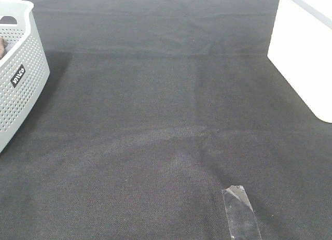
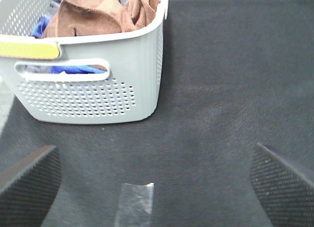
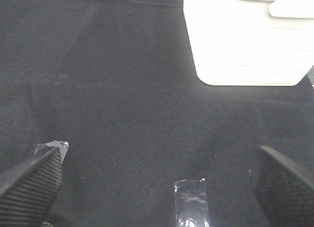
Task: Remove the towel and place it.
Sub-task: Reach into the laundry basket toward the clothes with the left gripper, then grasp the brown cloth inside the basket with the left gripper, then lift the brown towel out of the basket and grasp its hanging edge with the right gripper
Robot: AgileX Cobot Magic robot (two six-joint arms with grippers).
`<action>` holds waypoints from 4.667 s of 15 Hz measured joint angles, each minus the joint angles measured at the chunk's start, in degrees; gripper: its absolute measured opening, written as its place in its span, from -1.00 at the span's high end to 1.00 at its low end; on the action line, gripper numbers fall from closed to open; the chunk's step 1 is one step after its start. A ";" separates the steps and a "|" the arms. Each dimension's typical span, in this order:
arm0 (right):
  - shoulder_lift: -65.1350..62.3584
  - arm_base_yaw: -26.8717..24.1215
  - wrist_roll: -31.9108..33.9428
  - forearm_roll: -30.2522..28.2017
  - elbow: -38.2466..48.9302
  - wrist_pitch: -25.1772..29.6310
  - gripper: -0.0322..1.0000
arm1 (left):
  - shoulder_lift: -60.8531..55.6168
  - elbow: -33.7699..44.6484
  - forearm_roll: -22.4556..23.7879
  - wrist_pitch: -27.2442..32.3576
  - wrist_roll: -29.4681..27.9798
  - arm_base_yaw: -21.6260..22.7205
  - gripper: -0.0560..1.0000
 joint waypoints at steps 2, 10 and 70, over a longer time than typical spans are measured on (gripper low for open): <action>0.00 0.00 0.00 0.00 0.00 0.00 -0.93 | 2.64 -2.41 0.11 2.18 7.22 0.00 -0.98; 0.00 0.00 0.00 0.00 0.00 0.00 -0.93 | 55.52 -39.36 5.39 7.51 47.21 0.00 -0.98; 14.04 0.00 -5.50 12.32 -1.26 -12.72 -0.93 | 90.64 -78.27 -7.45 -3.44 28.48 -16.44 0.89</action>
